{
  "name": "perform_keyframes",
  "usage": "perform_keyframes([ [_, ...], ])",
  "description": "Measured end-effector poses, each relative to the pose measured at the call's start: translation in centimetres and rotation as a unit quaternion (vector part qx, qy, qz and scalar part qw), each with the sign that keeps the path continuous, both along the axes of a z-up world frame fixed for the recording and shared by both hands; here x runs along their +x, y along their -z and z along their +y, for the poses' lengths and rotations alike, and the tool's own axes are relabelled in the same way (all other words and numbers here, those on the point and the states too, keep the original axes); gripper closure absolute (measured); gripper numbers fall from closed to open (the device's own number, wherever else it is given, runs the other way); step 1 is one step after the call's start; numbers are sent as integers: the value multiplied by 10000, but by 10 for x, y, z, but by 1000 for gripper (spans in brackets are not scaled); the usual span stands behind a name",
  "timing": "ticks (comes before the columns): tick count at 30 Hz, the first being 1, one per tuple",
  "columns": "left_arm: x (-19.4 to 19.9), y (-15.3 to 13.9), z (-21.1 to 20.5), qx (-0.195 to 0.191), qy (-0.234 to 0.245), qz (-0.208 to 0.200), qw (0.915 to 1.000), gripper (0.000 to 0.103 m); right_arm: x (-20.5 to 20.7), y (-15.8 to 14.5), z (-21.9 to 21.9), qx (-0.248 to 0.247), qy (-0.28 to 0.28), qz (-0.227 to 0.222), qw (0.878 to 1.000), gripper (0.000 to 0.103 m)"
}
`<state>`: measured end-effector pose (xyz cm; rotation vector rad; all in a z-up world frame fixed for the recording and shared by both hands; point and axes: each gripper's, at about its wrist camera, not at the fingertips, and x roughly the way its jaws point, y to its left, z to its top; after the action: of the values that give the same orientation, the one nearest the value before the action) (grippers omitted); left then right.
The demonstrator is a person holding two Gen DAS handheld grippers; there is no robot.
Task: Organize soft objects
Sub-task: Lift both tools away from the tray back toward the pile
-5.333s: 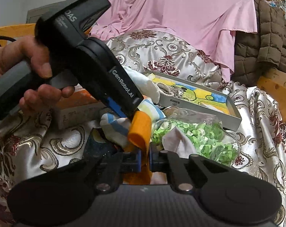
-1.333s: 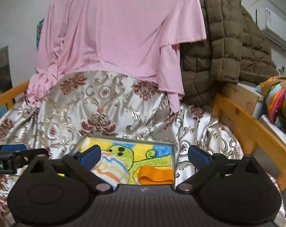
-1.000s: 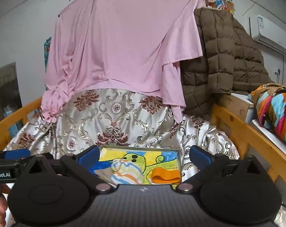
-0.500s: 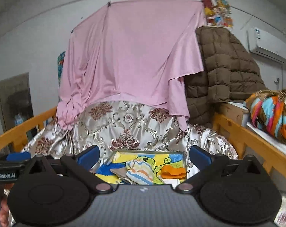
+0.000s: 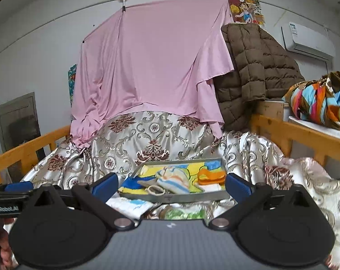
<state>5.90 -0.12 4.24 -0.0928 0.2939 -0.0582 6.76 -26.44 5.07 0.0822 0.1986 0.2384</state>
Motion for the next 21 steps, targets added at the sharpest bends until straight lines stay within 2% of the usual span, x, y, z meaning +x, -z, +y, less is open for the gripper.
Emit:
perform_keyframes([
  [6,-17,20,-8,361,110,-192,9991,1,-26,33,11,-120,159,-251,9995,0],
  [11,-14,33,-17,652,356,107,9972,1,-36,56,17,-410,207,-66,9989,0],
  [14,-8,42,-19,787,445,361,9953,1,-39,68,18,-542,483,67,9973,0],
  [21,-4,55,-26,1293,625,513,9883,1,-26,87,25,-985,800,556,9904,0],
])
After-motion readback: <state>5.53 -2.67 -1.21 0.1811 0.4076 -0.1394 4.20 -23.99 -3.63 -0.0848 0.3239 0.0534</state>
